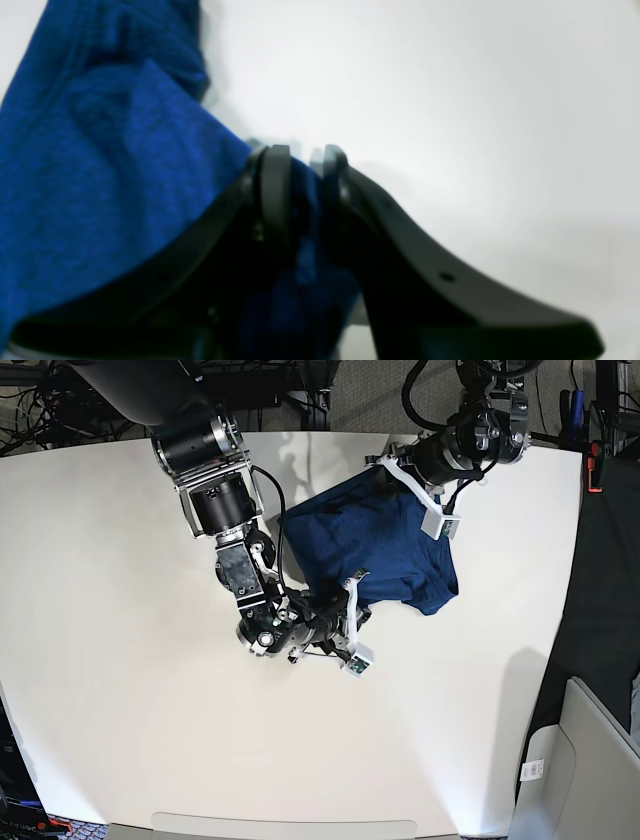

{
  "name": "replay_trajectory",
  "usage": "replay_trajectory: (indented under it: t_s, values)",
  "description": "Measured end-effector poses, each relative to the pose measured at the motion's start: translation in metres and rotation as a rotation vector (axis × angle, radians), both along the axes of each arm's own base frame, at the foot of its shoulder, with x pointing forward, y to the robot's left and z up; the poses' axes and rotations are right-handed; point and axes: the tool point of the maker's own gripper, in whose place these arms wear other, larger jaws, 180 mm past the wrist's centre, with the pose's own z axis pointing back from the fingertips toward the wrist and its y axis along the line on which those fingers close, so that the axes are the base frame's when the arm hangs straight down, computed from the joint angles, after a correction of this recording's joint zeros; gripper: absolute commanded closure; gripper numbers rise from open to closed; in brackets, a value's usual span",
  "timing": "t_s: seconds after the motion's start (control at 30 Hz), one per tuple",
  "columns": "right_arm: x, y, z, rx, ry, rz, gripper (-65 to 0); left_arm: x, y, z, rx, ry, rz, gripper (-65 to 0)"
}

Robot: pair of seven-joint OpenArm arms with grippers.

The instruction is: Fold the T-shirt properly

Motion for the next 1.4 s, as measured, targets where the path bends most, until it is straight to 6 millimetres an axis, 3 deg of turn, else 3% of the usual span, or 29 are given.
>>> replay_trajectory:
  t_s: [0.2,0.4,0.47,0.63,0.77,0.93,1.1,1.23,1.4]
  values:
    - [-0.016,0.005,-0.016,0.000,0.042,0.013,-10.3,0.009,0.005,-0.010,0.011,0.020,0.002,-0.4]
    - [-0.042,0.004,-0.015,-0.043,0.058,0.037,-10.3,0.030,0.030,-0.022,0.068,0.029,-0.002,-0.4]
    - [-0.050,-0.005,-0.013,-0.071,0.045,0.046,-10.3,0.039,0.035,-0.024,0.075,0.029,-0.002,-0.4]
    - [-0.060,-0.058,-0.011,-0.203,0.007,0.012,-10.3,0.056,0.051,-0.021,0.119,0.003,0.009,-0.4]
    - [-0.080,-0.066,-0.015,-0.186,0.000,0.009,-10.3,0.070,0.050,-0.013,0.125,-0.025,0.006,-0.4]
    - [-0.116,-0.082,-0.015,-0.189,-0.018,0.012,-10.3,0.090,0.035,-0.005,0.223,-0.112,-0.095,-0.4]
    - [-0.141,-0.101,-0.014,-0.167,0.003,-0.049,-10.3,0.092,0.020,-0.016,0.252,-0.143,-0.138,-0.4]
    - [-0.131,-0.145,-0.008,-0.250,-0.017,-0.166,-10.3,0.095,0.023,-0.012,0.270,-0.167,-0.136,-0.3]
    - [-0.122,-0.154,0.027,-0.090,-0.061,-0.238,-10.3,0.106,0.043,0.010,0.296,-0.230,-0.083,-0.3]
